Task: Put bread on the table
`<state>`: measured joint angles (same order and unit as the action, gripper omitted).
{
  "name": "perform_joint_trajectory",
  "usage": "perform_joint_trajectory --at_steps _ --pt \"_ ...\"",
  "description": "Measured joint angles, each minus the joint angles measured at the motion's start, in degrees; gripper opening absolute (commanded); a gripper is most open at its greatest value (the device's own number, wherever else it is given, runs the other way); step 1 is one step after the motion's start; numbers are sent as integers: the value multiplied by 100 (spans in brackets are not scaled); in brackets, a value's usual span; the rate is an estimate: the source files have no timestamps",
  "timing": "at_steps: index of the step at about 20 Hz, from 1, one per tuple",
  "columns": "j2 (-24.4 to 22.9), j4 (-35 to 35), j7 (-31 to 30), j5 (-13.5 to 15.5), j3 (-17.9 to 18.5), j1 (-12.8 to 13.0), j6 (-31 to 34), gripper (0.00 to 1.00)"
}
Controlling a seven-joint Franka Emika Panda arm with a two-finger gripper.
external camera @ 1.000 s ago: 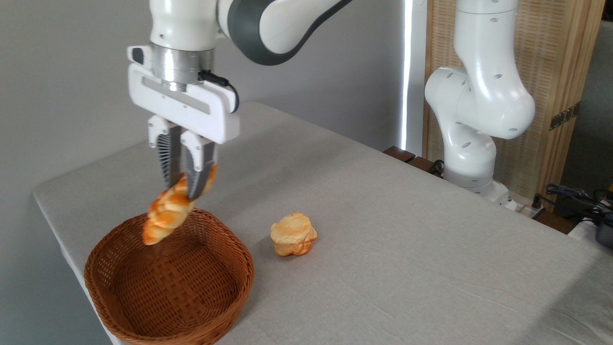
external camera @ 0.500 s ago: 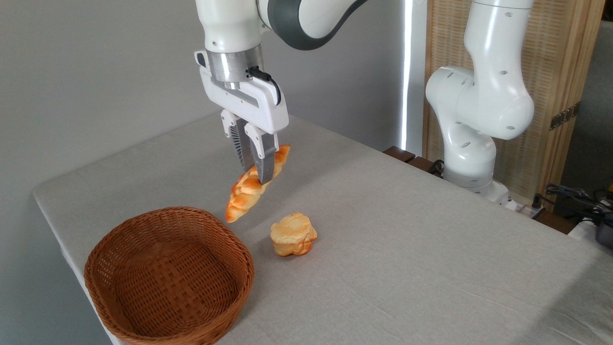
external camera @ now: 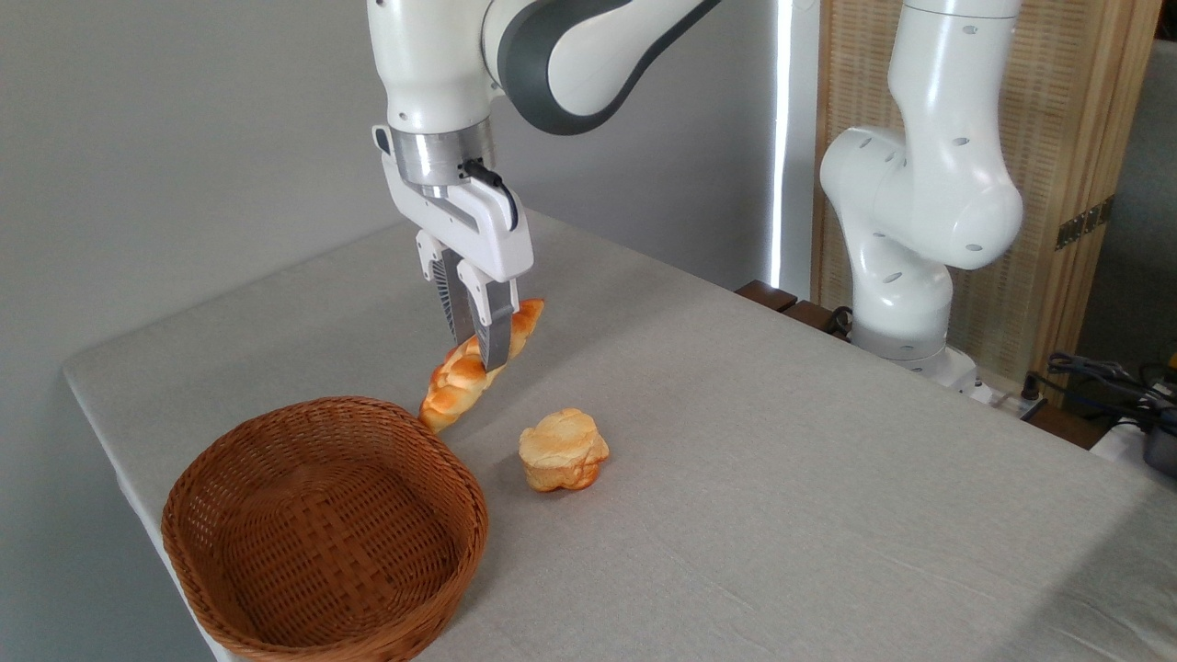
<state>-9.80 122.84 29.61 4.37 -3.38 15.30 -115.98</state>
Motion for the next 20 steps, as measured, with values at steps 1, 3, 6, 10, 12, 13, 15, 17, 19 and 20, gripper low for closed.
perform_joint_trajectory --at_steps 1,3,6,10,12,13,15,17,19,20 --pt "15 0 0 0 0 0 -7 100" --pt "19 0 0 0 0 0 -7 100" --pt "19 0 0 0 0 0 -6 100" --pt "18 0 0 0 0 0 -6 100" --pt "16 -2 0 0 1 0 -6 100" --pt "10 -15 0 0 5 0 -7 100" --pt "-28 -149 0 0 39 -8 -28 100" --pt "-79 -416 0 0 74 -24 70 100" --pt "-130 -765 0 -1 95 -48 380 100" --pt "-147 -932 0 -1 121 -61 527 100"
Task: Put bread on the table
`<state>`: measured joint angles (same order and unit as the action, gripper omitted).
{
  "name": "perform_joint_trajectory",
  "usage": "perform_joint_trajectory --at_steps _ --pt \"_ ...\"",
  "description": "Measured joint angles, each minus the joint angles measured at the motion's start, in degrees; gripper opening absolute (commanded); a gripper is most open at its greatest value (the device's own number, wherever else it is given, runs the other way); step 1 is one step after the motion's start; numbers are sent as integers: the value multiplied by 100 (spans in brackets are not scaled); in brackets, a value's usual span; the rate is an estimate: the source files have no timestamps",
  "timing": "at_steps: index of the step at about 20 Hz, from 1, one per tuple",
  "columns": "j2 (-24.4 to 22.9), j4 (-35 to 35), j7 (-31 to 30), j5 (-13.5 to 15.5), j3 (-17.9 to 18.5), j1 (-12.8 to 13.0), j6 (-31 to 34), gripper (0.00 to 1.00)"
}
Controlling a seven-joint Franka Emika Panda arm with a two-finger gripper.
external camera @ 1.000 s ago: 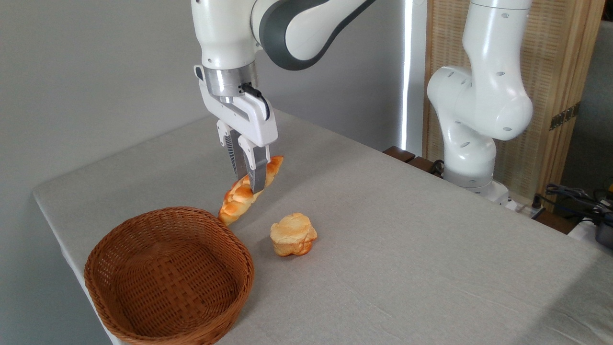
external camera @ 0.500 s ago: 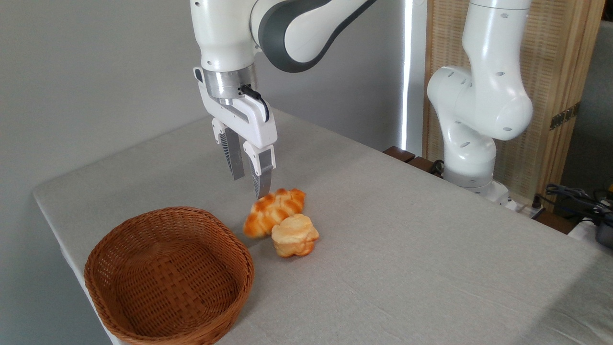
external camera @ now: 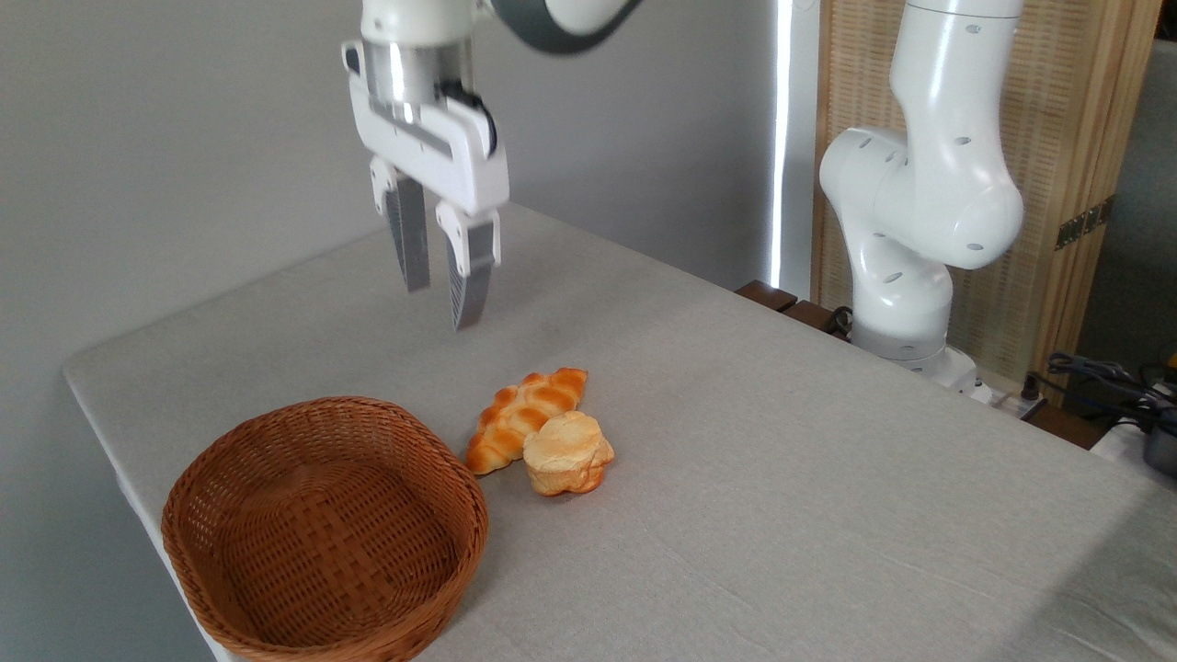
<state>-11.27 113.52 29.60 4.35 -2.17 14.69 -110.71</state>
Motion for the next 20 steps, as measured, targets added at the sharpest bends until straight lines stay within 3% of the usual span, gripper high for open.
perform_joint_trajectory --at_steps 3,6,13,20 --pt "-13 -468 35 -4 301 -15 441 100" --pt "34 -578 491 -7 585 -25 829 100" --pt "135 -888 705 -263 1207 -39 1034 100" --pt "156 -946 471 -537 1294 -22 1144 100"
